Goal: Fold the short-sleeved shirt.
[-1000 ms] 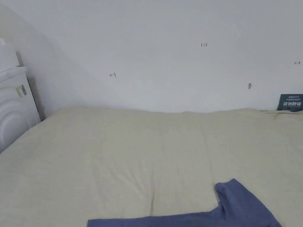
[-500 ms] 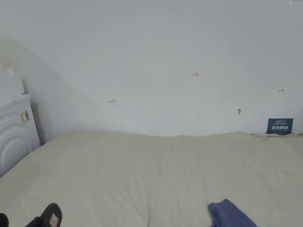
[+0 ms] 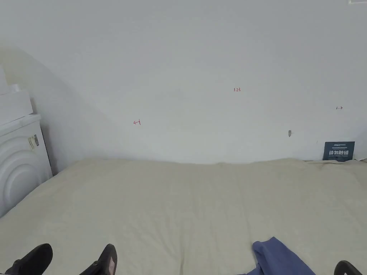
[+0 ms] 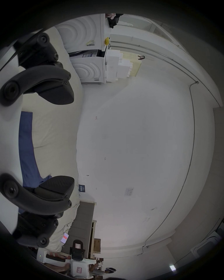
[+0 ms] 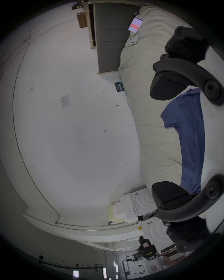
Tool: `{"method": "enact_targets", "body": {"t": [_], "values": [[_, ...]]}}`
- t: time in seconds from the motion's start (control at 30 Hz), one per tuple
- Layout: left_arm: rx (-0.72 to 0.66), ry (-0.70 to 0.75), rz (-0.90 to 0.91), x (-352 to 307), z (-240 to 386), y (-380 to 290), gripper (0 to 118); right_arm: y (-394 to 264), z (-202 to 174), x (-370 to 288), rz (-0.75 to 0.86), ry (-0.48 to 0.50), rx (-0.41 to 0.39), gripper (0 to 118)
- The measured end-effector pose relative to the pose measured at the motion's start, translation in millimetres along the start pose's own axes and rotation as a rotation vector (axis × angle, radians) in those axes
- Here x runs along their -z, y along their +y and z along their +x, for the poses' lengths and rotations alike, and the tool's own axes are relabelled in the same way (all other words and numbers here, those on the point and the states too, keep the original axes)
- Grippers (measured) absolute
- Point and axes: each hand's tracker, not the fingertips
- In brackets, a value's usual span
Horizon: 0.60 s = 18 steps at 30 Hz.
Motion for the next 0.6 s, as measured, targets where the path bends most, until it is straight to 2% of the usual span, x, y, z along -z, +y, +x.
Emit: {"method": "enact_targets", "body": {"t": [0.07, 0.13, 0.17, 0.23, 0.27, 0.37, 0.4, 0.43, 0.6], "values": [[0.000, 0.006, 0.003, 0.0, 2.0, -1.2, 98, -1.0, -0.2, 3.5, -0.021, 0.040, 0.008, 107], [0.012, 0.000, 0.002, 0.6, 4.1, -1.0, 93, -3.6, -9.6, 6.5, -0.051, 0.012, -0.013, 100], [0.028, 0.006, -0.005, 1.5, 6.8, -1.3, 84, -5.5, -13.6, 7.7, -0.066, -0.002, -0.065, 91], [0.053, 0.008, -0.017, 2.3, 10.6, -2.1, 49, -10.9, -19.9, 7.8, -0.042, -0.006, -0.106, 52], [0.048, 0.014, -0.017, 2.8, 12.4, -3.1, 36, -11.8, -23.5, 9.8, -0.071, -0.014, -0.119, 33], [-0.032, -0.029, -0.048, 5.3, 10.1, -8.0, 25, -20.2, -29.2, 13.7, -0.097, -0.015, -0.139, 12], [-0.054, -0.034, -0.068, 6.0, 9.1, -9.0, 9, -22.8, -30.8, 13.8, -0.102, -0.032, -0.145, 3], [-0.055, -0.035, -0.066, 6.2, 9.0, -10.7, 0, -25.0, -30.5, 13.5, -0.098, -0.021, -0.141, 3], [-0.062, -0.007, -0.104, 7.6, 2.2, -17.4, 0, -29.5, -28.5, 15.0, -0.129, -0.026, -0.128, 2]]}}
